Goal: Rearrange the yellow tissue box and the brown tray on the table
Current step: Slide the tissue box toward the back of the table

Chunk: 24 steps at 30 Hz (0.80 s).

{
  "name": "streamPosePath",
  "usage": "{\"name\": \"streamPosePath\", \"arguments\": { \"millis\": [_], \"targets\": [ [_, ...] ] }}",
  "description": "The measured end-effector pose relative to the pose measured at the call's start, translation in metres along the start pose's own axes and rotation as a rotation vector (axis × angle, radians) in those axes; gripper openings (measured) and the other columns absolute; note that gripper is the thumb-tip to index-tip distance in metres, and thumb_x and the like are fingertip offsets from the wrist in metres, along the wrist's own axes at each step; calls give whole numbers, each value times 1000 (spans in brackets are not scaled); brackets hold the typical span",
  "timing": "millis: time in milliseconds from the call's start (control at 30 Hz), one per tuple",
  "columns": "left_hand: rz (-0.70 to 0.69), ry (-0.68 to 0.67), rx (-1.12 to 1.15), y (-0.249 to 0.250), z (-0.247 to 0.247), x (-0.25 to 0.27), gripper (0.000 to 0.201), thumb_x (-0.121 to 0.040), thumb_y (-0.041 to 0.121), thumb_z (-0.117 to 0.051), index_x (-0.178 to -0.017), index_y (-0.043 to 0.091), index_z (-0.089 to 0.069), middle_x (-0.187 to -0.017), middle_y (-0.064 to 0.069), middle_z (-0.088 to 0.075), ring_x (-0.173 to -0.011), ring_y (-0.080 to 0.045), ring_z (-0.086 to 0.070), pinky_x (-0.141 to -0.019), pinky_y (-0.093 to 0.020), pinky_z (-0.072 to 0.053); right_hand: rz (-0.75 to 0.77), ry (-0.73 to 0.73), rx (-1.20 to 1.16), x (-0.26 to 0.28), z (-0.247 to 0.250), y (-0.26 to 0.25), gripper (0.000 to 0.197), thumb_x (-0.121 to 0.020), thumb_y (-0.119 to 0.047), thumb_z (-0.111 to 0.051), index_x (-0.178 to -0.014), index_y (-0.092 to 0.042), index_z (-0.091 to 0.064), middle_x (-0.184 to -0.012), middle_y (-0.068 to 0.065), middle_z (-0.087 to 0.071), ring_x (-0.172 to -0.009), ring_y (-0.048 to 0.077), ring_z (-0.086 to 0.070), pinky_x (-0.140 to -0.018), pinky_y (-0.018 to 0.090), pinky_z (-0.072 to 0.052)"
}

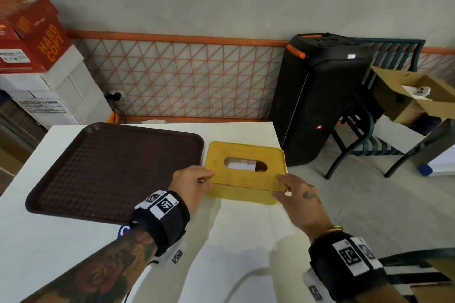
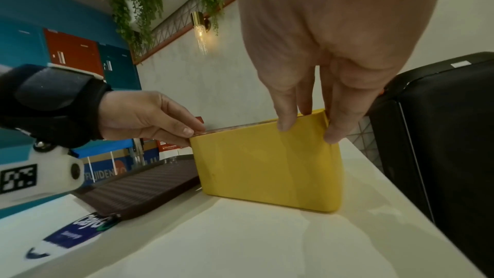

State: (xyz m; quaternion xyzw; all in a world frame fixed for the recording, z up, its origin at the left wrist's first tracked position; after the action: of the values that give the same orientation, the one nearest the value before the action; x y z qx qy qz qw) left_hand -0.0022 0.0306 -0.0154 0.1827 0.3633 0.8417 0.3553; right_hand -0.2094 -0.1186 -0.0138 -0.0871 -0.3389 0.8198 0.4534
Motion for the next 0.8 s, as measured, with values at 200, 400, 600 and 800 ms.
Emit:
{"name": "streamPosePath", "arguments": {
  "millis": [200,400,600,800],
  "targets": [
    [44,21,-43,13,-5,-44,23,-81,14,-66,-103,15,-74,-115,-4,-71,-101,-19,-66,-97,-22,-46,-19,-62,140,-59,9,-15,44,-96,-23,-59,-139,-17,-52,-140,9,-55,-123,26,-55,-104,36,-46],
    [120,38,-66,21,-5,-78,24,-83,18,-64,-105,17,-73,-114,-8,-72,-104,-24,-66,-98,-29,-50,-69,-130,190,-98,18,-32,46,-99,-23,-53,-144,-20,-46,-145,12,-46,-134,30,-42,-110,40,-37],
    [152,59,-64,21,-6,-99,24,-83,18,-64,-105,19,-73,-110,-7,-73,-98,-25,-68,-94,-29,-52,-73,-143,173,-115,21,-43,45,-99,-16,-50,-144,-17,-46,-145,15,-45,-134,32,-42,-110,41,-37],
    [157,64,-55,18,-7,-103,26,-84,17,-60,-106,20,-73,-109,-8,-74,-93,-26,-69,-91,-29,-54,-72,-136,193,-118,19,-45,38,-100,-14,-47,-138,-13,-50,-140,15,-48,-132,32,-43,-107,41,-39]
  ]
}}
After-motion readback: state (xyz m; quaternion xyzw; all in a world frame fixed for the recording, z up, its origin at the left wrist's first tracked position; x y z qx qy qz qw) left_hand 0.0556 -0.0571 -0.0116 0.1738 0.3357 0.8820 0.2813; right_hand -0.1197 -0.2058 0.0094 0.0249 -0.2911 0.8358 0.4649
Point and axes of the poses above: each hand's wrist, its own x-axis away from the middle knuckle, its own z-axis out of the back of the hand, y = z × x, the point moved 2 cm from there along -x, towards the middle knuckle
